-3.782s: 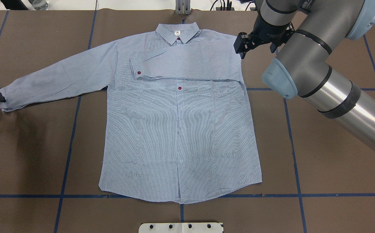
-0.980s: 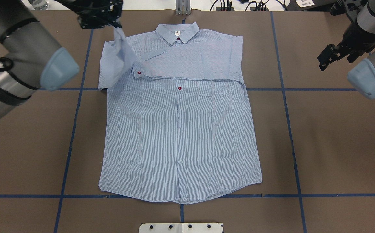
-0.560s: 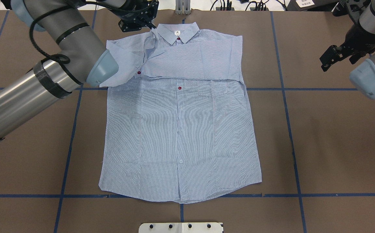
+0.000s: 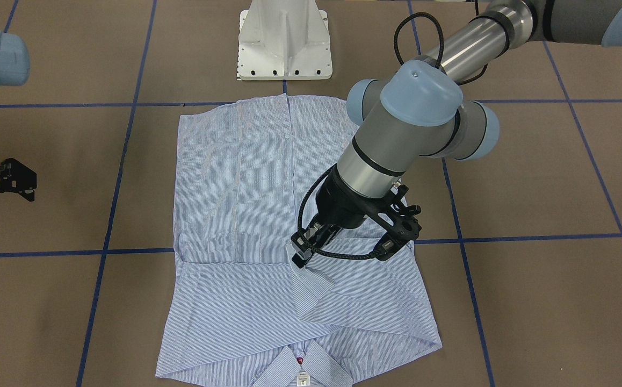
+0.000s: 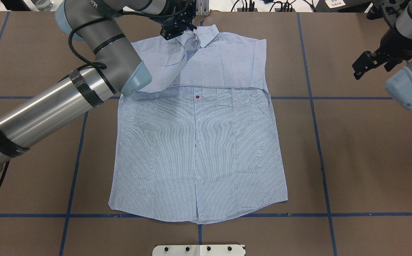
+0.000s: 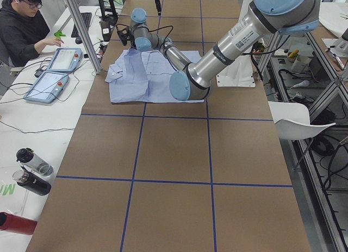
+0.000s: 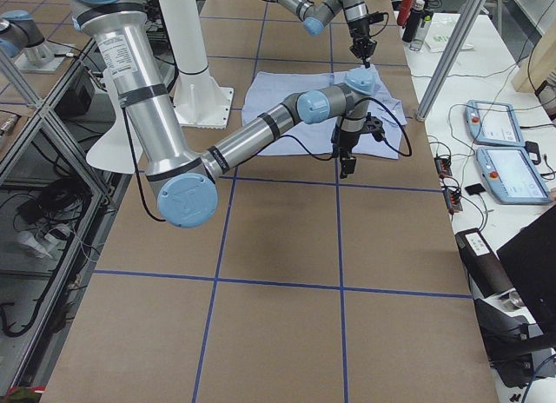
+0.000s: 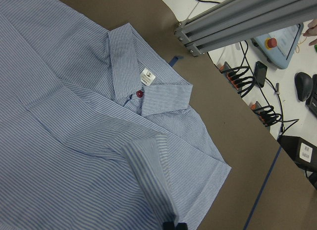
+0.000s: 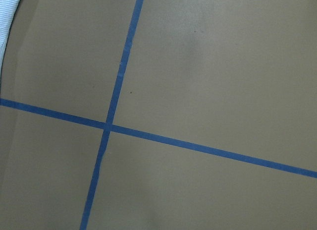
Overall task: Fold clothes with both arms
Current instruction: 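Lift the sleeve and carry it over the shirt toward the collar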
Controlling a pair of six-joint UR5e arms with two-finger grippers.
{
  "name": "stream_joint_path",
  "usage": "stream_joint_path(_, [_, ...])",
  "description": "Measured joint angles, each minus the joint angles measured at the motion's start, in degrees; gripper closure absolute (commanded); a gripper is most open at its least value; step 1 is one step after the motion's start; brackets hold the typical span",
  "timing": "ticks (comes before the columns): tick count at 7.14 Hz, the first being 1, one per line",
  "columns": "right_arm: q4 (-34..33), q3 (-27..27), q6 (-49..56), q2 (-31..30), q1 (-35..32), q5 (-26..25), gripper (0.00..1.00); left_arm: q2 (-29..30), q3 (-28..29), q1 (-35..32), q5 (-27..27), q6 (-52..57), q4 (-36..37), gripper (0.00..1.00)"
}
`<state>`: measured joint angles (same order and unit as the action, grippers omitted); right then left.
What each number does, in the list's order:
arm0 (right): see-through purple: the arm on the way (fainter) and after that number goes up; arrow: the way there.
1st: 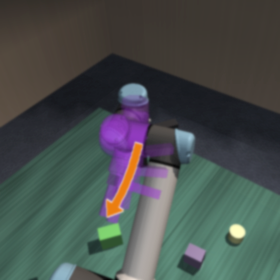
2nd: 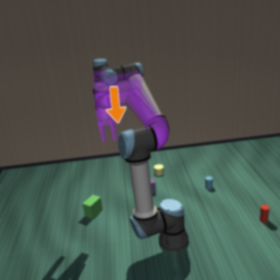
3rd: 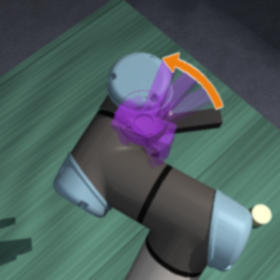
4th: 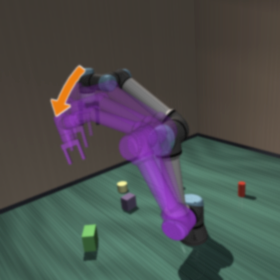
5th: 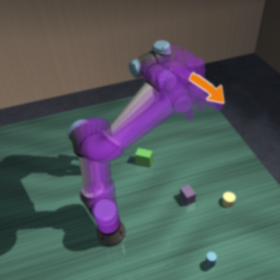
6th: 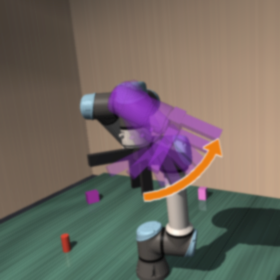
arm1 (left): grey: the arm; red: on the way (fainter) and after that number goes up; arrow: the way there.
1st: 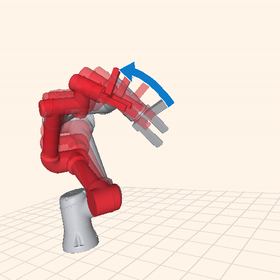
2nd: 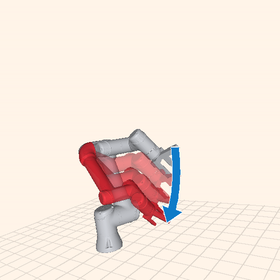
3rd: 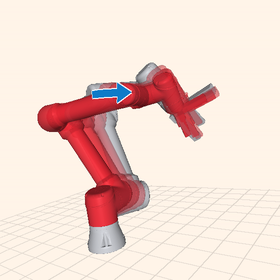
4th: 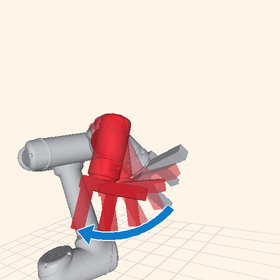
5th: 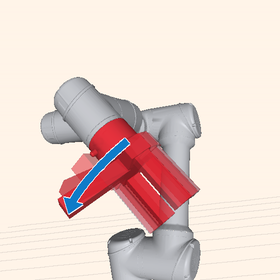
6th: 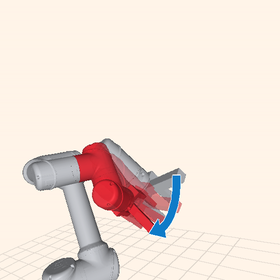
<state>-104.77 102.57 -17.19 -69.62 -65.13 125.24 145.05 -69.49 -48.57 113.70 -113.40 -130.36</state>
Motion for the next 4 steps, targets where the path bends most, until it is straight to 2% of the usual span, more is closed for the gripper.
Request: stream_joint_path(4, [3.4,-0.1,-0.2,-2.4,0.0,0.0,0.0,0.9,6.3,6.3,-12.3,-5.3,-8.4,1.0])
